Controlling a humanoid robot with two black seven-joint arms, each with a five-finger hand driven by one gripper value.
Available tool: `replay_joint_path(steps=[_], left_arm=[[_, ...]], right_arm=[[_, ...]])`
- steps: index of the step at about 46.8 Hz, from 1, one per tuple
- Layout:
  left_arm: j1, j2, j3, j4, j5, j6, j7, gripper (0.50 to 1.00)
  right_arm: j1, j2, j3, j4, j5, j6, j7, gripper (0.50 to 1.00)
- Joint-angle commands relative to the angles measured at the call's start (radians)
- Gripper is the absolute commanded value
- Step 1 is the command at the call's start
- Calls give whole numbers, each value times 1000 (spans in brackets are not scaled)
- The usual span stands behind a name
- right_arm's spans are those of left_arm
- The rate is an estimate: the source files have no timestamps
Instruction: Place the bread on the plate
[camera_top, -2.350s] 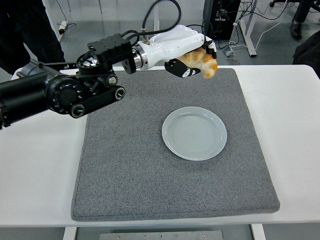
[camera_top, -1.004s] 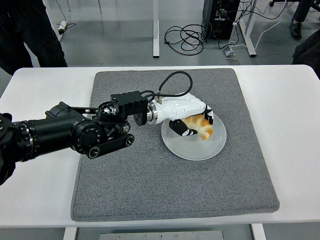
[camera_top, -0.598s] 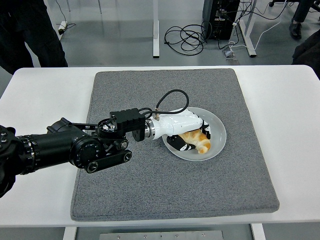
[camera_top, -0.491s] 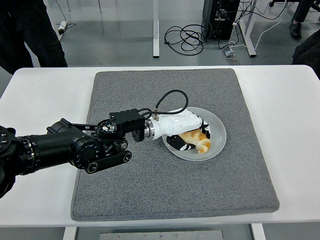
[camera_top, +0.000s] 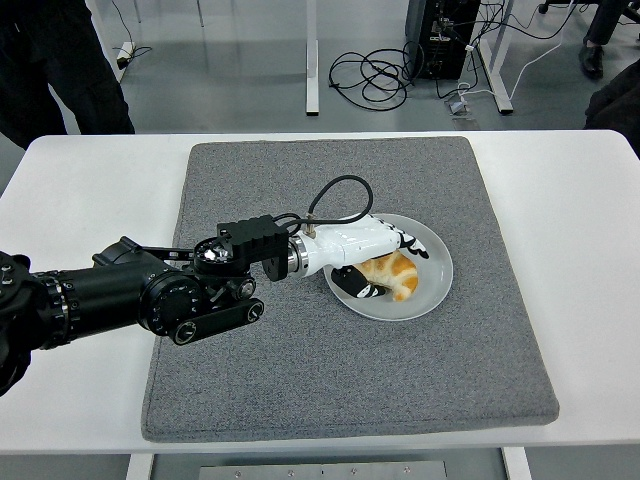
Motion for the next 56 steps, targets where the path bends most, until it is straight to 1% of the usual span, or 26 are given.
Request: replay_joint_path(steps=[1,6,10,15,18,20,24,33,38,44,51,56], left_arm=[[-8,0,0,-5,-1,-2,-3,972],[-18,0,-1,-11,-1,-2,-3,972],[-45,0,-3,-14,-2,-3,-3,974],[-93,0,-1,-66,-17,-11,-1,974],[-137,0,2,-103,-37,-37,-1,974],[-169,0,1,-117,-57,-66,-1,974],[-234,0,-1,-121,-108,-112,-1,974],[-355,0,-21,-121,-221,-149,-9,974],[-380,0,-29,-121,-243,-151,-13,974],[-386,49,-47,-120,-264,-154,-15,975],[-386,102,-99,-111,-393,-203,-13,975],[-377,129,-108,-97,-465,-207,-18,975]], right_arm=[[0,0,0,0,0,0,0,1000],[0,0,0,0,0,0,0,1000],[0,0,0,0,0,0,0,1000],[0,0,0,0,-1,0,0,1000],[0,0,0,0,0,0,0,1000],[0,0,0,0,0,0,0,1000],[0,0,0,0,0,0,0,1000],[0,0,0,0,0,0,0,1000],[0,0,0,0,0,0,0,1000],[0,0,0,0,0,0,0,1000],[0,0,0,0,0,0,0,1000],[0,0,0,0,0,0,0,1000]])
